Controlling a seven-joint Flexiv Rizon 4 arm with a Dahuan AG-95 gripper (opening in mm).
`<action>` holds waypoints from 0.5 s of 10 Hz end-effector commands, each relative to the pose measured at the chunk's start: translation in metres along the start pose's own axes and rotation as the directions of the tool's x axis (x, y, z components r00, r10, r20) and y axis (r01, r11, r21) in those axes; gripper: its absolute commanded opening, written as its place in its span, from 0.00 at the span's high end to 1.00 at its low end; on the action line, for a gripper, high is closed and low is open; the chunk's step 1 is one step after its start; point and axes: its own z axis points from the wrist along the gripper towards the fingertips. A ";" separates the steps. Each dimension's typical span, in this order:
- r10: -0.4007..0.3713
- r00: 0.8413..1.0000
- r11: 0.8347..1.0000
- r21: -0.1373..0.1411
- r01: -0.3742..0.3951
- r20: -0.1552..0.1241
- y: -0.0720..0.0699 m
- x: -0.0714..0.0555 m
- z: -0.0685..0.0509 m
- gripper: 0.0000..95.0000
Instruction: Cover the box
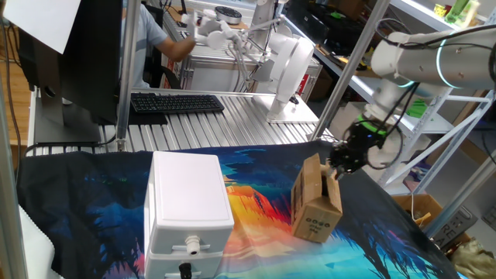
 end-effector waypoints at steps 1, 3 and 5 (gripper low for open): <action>0.120 0.992 0.992 0.037 -0.121 0.023 0.019 0.011 0.004 0.80; 0.119 0.993 0.992 0.042 -0.120 0.021 0.018 0.010 0.003 0.80; 0.082 0.997 0.994 0.072 -0.082 -0.003 0.013 0.011 -0.009 0.80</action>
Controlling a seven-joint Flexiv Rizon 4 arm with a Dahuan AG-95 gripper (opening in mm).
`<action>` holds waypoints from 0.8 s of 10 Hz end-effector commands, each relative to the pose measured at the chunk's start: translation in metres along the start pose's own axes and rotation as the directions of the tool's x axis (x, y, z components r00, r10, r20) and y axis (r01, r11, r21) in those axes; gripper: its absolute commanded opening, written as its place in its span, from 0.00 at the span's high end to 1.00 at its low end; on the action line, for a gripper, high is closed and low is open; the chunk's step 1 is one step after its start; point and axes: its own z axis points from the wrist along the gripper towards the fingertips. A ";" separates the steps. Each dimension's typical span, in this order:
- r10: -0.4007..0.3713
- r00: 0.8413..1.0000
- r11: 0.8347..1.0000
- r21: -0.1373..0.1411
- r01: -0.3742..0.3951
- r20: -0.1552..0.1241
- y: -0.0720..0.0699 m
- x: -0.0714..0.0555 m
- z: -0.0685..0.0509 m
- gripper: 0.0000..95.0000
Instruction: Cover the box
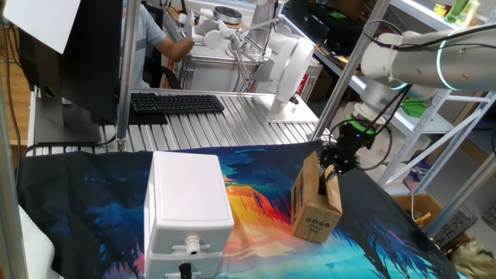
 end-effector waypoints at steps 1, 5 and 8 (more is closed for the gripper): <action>-0.070 0.997 0.997 0.044 0.071 -0.036 -0.005 0.001 -0.015 0.80; -0.077 0.995 0.993 0.087 0.082 -0.059 -0.003 -0.008 -0.039 0.60; -0.054 0.997 0.994 0.090 0.058 -0.049 -0.001 -0.009 -0.037 0.60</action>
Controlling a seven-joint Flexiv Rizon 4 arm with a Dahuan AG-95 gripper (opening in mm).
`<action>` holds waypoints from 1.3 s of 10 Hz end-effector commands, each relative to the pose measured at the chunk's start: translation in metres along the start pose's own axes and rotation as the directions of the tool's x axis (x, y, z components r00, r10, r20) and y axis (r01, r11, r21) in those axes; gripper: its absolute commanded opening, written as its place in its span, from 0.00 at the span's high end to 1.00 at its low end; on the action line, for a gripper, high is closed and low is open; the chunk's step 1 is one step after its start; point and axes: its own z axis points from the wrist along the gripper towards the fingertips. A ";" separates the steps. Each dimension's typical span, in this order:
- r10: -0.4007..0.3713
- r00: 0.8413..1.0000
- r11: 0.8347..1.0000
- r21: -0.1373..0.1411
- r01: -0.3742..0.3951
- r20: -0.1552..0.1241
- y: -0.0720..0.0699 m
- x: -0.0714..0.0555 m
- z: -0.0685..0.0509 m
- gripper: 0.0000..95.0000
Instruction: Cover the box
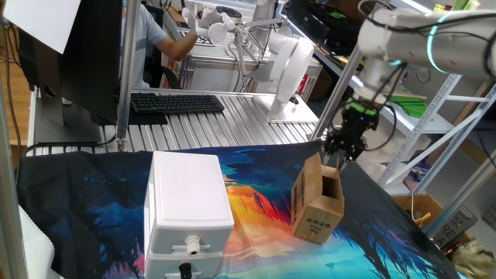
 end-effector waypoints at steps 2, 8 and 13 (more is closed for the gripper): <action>0.054 0.998 0.999 -0.007 -0.054 0.038 -0.001 0.005 0.003 0.40; 0.066 0.992 0.998 0.000 -0.066 0.111 -0.015 0.000 0.025 0.20; 0.090 0.989 0.996 -0.008 -0.089 0.117 0.001 -0.007 0.045 0.20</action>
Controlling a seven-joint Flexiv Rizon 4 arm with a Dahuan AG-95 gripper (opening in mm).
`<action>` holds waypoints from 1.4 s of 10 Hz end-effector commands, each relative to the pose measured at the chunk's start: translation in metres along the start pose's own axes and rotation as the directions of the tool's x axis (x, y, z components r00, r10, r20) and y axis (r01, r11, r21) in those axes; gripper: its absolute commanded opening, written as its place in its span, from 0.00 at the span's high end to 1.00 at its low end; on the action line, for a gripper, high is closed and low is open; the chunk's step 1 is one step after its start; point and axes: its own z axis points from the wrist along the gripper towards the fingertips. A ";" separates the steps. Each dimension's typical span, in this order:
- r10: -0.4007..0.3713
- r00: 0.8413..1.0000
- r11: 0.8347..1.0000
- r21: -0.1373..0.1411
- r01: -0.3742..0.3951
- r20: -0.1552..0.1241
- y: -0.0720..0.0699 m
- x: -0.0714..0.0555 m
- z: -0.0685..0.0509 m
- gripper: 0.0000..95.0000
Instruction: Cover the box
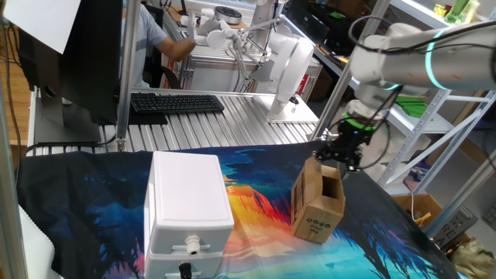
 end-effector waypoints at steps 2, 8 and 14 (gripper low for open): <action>-0.004 1.000 1.000 0.002 0.004 0.005 0.006 0.000 0.010 0.20; -0.030 1.000 1.000 -0.005 0.030 -0.010 0.010 -0.002 0.017 0.60; -0.042 0.999 0.999 0.010 0.042 -0.001 0.010 -0.002 0.017 0.40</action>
